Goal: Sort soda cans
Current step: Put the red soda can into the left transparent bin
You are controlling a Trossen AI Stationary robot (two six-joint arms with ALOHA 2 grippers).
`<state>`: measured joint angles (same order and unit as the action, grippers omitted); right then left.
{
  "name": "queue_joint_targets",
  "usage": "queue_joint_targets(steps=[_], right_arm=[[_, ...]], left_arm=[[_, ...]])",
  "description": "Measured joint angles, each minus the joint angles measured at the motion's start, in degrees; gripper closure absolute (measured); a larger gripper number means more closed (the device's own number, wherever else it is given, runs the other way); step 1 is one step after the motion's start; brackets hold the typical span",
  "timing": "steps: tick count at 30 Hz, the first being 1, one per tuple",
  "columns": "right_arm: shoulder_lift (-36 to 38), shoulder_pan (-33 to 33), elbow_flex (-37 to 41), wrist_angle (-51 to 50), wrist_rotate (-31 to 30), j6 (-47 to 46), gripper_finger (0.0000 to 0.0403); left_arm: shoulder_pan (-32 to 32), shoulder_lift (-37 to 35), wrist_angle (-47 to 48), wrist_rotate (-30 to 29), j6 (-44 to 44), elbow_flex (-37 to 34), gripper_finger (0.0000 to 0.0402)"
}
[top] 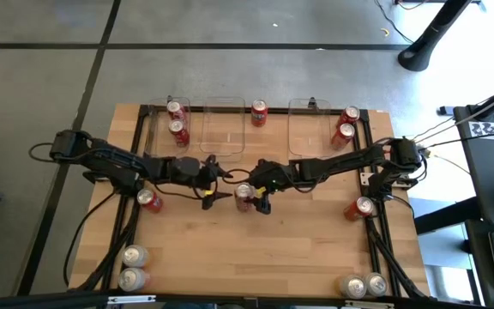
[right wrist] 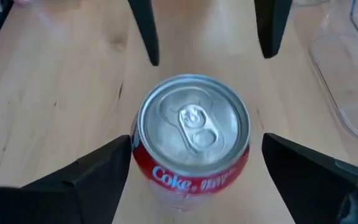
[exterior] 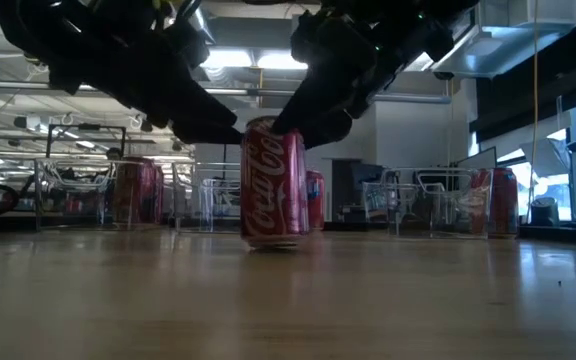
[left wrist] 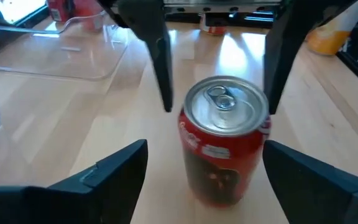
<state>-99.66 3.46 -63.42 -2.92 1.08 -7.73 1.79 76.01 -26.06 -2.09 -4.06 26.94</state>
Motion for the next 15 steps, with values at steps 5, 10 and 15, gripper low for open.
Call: queue_joint_targets(steps=[5, 10, 15], right_arm=[[0.0, -0.02, -0.61, -1.0, -0.11, 0.53, 0.0043], [0.02, -0.02, -4.34, -5.93, 0.11, 0.72, 0.0043], [0.02, -0.02, -8.15, -11.98, 0.15, 0.72, 0.0042]], left_arm=[[0.91, 0.0, -0.39, 0.0, -0.01, 0.0, 0.0093], [0.99, 0.0, -0.6, 0.0, -0.42, 0.0, 0.0093], [0.96, 0.0, -2.23, 0.0, -1.81, 0.04, 0.0093]])
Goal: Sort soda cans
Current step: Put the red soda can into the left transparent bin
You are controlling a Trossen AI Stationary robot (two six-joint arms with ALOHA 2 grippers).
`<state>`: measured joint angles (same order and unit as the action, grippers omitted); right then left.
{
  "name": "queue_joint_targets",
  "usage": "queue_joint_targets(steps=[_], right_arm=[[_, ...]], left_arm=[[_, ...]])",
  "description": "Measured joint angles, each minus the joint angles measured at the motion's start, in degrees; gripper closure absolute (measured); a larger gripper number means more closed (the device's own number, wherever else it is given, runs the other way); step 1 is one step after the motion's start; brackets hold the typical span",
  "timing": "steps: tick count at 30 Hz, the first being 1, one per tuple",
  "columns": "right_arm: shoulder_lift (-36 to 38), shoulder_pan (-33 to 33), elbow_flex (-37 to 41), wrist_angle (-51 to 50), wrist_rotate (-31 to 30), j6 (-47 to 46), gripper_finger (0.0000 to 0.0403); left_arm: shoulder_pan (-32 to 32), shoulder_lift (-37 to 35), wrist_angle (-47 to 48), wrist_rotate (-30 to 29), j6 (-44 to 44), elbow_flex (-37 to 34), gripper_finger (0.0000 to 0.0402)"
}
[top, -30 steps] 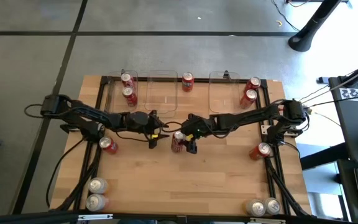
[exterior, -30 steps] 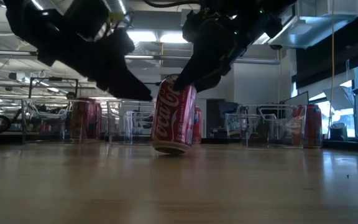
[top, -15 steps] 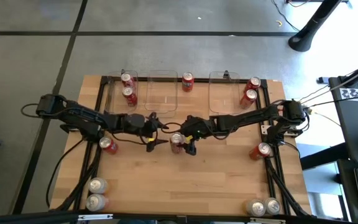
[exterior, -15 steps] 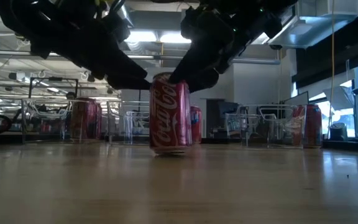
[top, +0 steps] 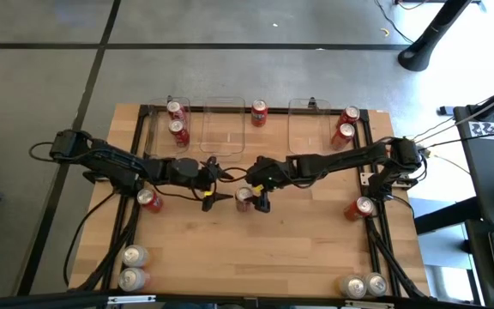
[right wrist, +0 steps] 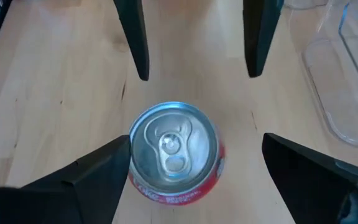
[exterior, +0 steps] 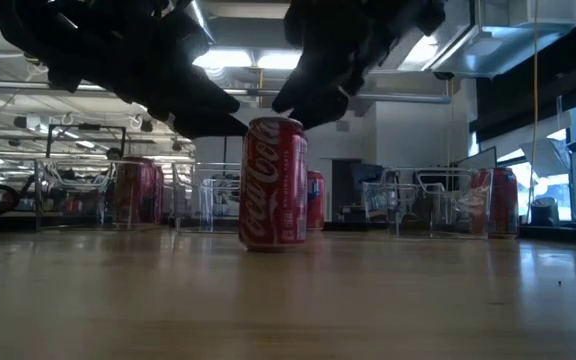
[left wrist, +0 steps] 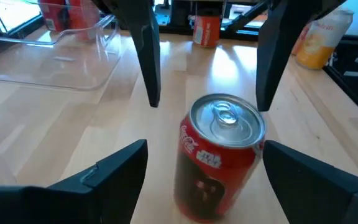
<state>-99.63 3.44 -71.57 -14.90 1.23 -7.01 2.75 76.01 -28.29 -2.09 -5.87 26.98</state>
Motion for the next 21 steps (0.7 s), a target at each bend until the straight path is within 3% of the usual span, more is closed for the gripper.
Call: queue_joint_targets(steps=[11, 16, 21], right_arm=[[4.42, 0.32, -8.59, -20.04, 1.36, 1.56, 0.0042], [12.46, 1.83, -4.28, -19.02, -3.17, 0.87, 0.0042], [18.75, 3.84, 5.26, -12.55, -7.02, -1.56, 0.0042]], left_arm=[[0.02, 1.26, -1.07, 0.0, 0.57, 4.53, 0.0093], [-0.01, 5.14, -0.33, 0.0, 0.72, 8.1, 0.0093], [-0.48, 7.04, 1.16, -0.35, 0.39, 11.05, 0.0093]])
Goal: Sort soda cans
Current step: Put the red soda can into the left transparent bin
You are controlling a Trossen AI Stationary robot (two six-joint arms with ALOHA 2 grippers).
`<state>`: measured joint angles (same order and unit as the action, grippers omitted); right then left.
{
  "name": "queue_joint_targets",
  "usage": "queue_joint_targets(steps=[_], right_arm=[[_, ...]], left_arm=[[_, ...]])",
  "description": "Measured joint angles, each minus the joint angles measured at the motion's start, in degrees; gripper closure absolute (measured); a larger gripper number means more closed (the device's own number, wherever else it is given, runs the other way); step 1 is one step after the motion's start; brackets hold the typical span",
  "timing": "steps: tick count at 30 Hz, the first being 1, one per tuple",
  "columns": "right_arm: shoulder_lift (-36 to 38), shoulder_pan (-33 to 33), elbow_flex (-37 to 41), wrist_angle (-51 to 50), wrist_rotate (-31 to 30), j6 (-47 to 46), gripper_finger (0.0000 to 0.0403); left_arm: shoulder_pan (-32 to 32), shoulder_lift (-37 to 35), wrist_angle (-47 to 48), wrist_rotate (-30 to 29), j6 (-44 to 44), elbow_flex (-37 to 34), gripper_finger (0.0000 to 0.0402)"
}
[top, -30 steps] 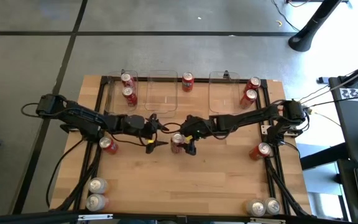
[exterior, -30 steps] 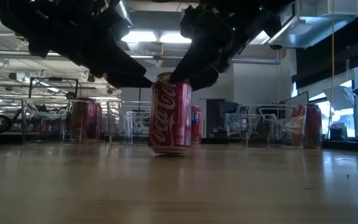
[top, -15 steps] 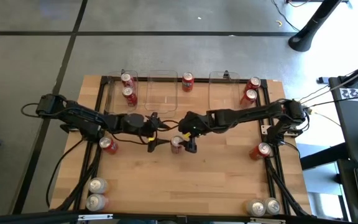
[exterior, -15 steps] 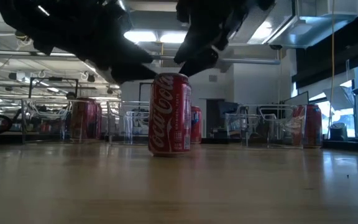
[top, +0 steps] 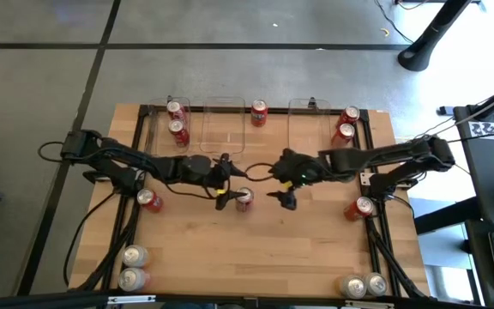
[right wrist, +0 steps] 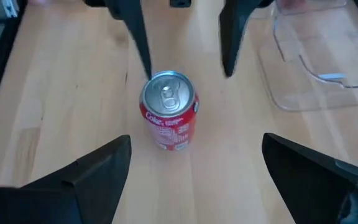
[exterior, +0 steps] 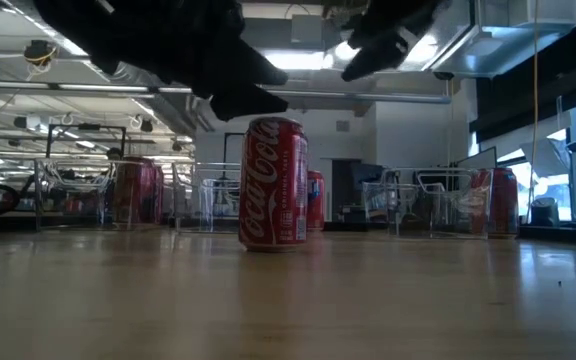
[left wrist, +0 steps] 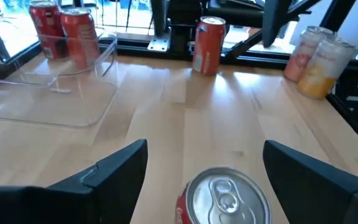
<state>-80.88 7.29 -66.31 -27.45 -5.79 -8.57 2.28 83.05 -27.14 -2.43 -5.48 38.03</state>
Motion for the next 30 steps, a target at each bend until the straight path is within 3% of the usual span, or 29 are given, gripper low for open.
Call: queue_joint_targets(steps=[6, 10, 20, 27, 30], right_arm=[[4.04, 1.4, 13.56, 13.36, -0.28, -0.2, 0.0042], [4.87, 1.75, 18.27, 19.61, -1.06, 0.34, 0.0042], [4.81, 1.73, 20.16, 21.45, -2.24, 1.59, 0.0042], [4.79, 1.75, 20.16, 21.42, -2.22, 2.86, 0.0042], [4.79, 1.75, 20.16, 21.42, -2.21, 2.88, 0.0042]], left_arm=[[0.95, -0.19, -0.36, 0.01, -0.58, 0.33, 0.0093], [1.47, -0.22, -0.29, 0.15, 1.52, 0.34, 0.0093], [1.33, -0.22, -3.02, -0.34, 1.17, 0.34, 0.009], [1.43, -0.06, -3.22, -0.97, 1.05, 0.34, 0.0012], [1.47, 0.0, -1.94, -0.95, 1.2, 0.34, 0.0017]])
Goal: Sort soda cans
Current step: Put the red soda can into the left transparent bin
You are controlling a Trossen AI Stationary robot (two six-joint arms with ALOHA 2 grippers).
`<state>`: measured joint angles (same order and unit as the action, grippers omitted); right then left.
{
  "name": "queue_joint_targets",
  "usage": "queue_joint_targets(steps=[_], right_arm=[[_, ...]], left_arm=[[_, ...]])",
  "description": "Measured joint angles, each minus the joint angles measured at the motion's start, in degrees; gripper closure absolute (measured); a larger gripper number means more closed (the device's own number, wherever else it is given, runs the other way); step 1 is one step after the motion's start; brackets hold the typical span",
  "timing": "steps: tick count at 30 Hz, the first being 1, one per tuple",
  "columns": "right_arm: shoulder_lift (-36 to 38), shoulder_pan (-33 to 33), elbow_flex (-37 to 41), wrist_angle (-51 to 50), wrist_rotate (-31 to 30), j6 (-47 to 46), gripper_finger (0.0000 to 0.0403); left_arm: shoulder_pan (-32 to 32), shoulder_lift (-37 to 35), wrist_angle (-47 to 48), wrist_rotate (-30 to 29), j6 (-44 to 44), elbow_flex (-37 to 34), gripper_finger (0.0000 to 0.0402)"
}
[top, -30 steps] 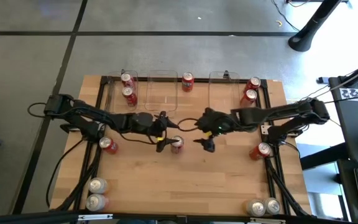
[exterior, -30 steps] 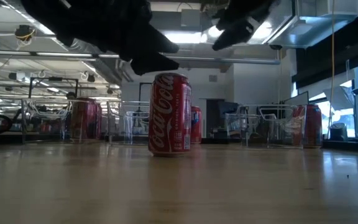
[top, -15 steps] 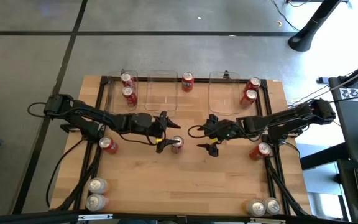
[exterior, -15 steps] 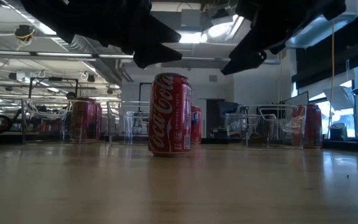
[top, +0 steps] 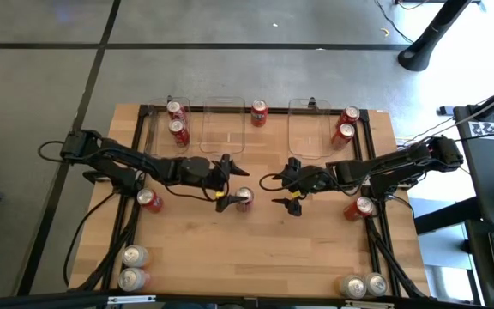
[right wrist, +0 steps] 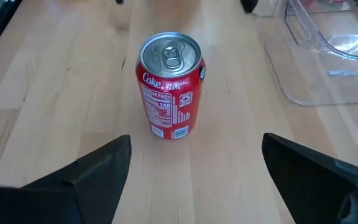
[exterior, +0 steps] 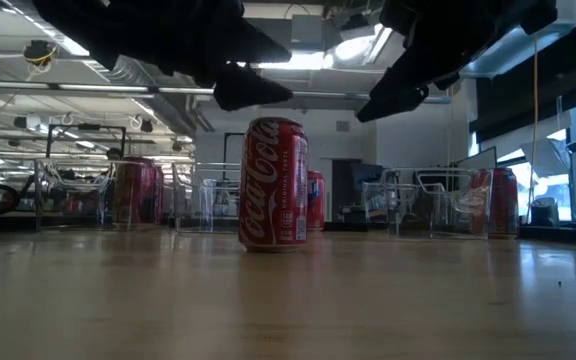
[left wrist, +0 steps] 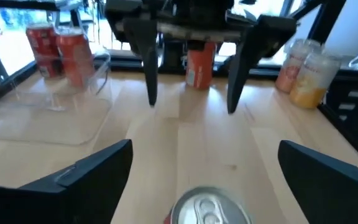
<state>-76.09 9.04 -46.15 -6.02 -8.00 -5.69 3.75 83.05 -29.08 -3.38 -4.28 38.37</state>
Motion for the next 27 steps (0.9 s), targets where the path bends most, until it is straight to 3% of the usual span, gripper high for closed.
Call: queue_joint_targets(steps=[6, 27], right_arm=[[-0.02, 0.0, 0.0, 0.01, 0.72, 0.0, 0.0042], [-0.04, 0.0, 0.0, 0.39, 1.02, -0.33, 0.0042]], left_arm=[[0.44, 1.7, -0.24, -0.43, -1.32, -1.1, 0.0041], [0.42, 9.78, -5.37, 2.15, -1.89, -1.06, 0.0043]])
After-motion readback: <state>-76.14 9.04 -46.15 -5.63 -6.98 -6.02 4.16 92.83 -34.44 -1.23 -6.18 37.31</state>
